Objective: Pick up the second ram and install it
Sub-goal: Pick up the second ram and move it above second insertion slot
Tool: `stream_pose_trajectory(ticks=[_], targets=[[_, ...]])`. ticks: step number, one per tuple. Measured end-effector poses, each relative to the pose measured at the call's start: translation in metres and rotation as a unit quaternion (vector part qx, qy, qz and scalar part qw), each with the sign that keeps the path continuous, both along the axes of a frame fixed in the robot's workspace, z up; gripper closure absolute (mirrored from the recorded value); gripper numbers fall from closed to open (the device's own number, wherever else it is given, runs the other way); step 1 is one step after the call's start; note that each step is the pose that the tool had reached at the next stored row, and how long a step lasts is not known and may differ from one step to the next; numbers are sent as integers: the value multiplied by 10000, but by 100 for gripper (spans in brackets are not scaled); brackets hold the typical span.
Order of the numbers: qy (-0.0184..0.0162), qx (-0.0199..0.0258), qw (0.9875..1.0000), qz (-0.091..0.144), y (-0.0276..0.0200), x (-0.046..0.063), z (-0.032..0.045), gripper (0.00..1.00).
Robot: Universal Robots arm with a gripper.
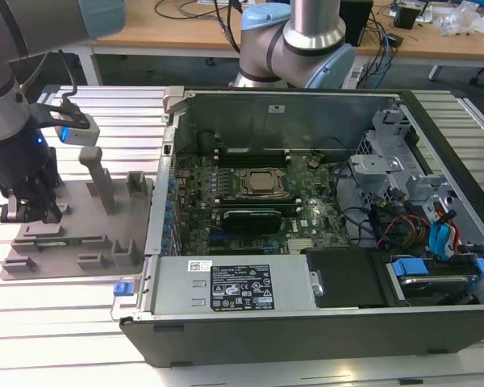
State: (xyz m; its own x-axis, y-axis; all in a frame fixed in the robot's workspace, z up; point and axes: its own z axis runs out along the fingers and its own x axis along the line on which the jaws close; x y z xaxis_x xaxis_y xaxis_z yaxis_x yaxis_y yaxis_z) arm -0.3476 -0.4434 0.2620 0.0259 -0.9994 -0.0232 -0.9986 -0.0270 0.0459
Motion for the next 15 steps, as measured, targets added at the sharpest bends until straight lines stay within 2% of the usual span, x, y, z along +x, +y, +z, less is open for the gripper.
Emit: stream_pose_trajectory(ticks=[2,3,4,6,7,12,15], targets=[[0,0,10000,0,0,0,0,84],[0,0,10000,0,0,0,-1,77],[0,0,10000,0,0,0,-1,64],[-3,2,10000,0,0,1,-12,64],[0,1,10000,14,-1,-1,-55,64],[0,0,9999,139,-34,-23,-151,64],[0,0,9999,146,-40,-27,-267,64]])
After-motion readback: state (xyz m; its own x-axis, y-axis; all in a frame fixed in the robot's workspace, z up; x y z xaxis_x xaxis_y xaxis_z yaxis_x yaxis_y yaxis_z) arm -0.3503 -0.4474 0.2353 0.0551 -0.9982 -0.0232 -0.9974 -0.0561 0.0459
